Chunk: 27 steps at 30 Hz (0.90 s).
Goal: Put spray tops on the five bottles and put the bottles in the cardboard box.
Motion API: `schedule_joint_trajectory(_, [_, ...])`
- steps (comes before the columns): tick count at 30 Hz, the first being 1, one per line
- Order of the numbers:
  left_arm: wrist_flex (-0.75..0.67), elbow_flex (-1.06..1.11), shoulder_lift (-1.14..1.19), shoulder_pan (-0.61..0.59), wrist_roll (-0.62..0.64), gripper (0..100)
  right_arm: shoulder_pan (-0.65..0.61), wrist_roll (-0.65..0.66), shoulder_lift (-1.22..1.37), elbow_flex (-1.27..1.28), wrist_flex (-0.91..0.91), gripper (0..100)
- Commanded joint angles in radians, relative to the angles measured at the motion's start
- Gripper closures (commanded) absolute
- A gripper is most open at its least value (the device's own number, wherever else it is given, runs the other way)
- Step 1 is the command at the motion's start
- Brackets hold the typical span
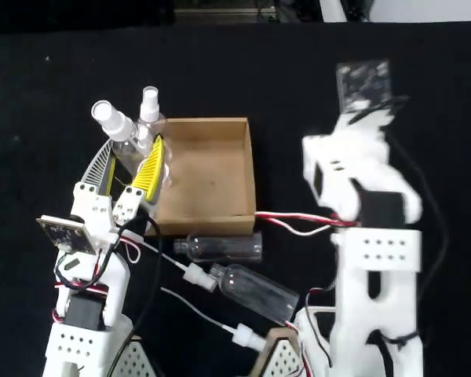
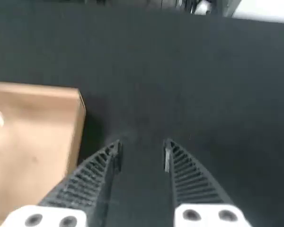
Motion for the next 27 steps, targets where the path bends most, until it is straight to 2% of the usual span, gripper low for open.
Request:
schedule_joint_trajectory(1, [-0.005,0.022,-0.005,-0.001,0.0,97,0.018,-0.046,-0.012,0.186,-0.241,87.5])
schedule_joint_trajectory(6, [0.163,0.022,0.002,-0.031,0.0,97,0.018,-0.123,-0.008,0.384,-0.46,87.5])
schedule_joint_trajectory(9, [0.247,0.022,0.009,-0.07,0.008,97,0.018,-0.121,-0.008,0.43,-0.517,87.5])
schedule_joint_trajectory(12, [0.275,0.022,0.009,-0.074,0.009,97,0.018,-0.121,-0.008,0.441,-0.529,87.5])
schedule_joint_trajectory(18, [0.233,0.022,0.015,-0.068,0.009,97,0.018,-0.121,-0.007,0.446,-0.529,87.5])
schedule_joint_trajectory(22, [0.189,0.028,0.098,-0.067,0.009,97,0.018,-0.121,-0.007,0.446,-0.529,87.5])
schedule_joint_trajectory(27, [0.051,0.03,0.264,-0.067,0.009,97,0.018,-0.121,-0.007,0.446,-0.529,87.5])
